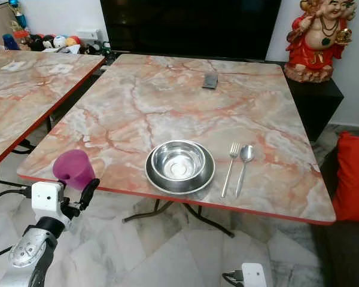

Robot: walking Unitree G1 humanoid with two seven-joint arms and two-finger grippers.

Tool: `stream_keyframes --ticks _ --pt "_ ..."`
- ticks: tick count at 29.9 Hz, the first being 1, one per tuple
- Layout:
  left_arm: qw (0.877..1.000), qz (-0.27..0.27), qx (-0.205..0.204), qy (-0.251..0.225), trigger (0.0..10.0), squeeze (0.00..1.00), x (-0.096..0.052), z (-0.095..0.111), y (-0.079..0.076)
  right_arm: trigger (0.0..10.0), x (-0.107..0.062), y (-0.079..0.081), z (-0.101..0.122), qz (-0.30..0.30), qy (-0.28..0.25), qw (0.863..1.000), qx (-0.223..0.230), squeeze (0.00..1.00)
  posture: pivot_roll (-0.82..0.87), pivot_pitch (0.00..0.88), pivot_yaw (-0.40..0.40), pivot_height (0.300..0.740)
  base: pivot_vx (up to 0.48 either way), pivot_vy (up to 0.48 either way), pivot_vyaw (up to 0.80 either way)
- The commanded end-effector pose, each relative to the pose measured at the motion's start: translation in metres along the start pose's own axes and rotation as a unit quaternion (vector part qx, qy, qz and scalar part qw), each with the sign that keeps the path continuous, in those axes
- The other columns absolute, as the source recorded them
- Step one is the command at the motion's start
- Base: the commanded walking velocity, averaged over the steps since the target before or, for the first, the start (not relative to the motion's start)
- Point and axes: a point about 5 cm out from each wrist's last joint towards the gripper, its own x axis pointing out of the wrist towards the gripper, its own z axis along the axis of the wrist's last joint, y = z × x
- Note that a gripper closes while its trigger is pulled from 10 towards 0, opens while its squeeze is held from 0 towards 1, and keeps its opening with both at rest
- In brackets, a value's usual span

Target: Setting the table

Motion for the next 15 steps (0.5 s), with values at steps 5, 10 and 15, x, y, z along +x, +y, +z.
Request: stream_keyframes --ticks 5,10,15 --pt "1.0 -0.006 -0.011 -0.004 10.0 0.0 -0.0012 0.0034 -0.0019 10.0 -0.0005 0.001 -0.0033 0.0 0.006 1.0 0.01 0.0 0.02 0.091 -0.005 0.74 0.0 0.0 0.0" --pt "1.0 -0.004 -0.014 -0.006 10.0 0.0 -0.001 0.0042 -0.0018 10.0 -0.0003 0.0011 -0.0042 0.004 0.017 1.0 0.004 0.0 0.02 0.092 -0.006 0.74 0.181 0.0 -0.64" --pt "1.0 -0.004 -0.017 -0.008 10.0 0.0 -0.0012 0.0047 -0.0016 10.0 -0.0003 0.0008 -0.0044 0.003 0.017 1.0 0.004 0.0 0.02 0.093 -0.007 0.74 0.356 0.0 -0.8"
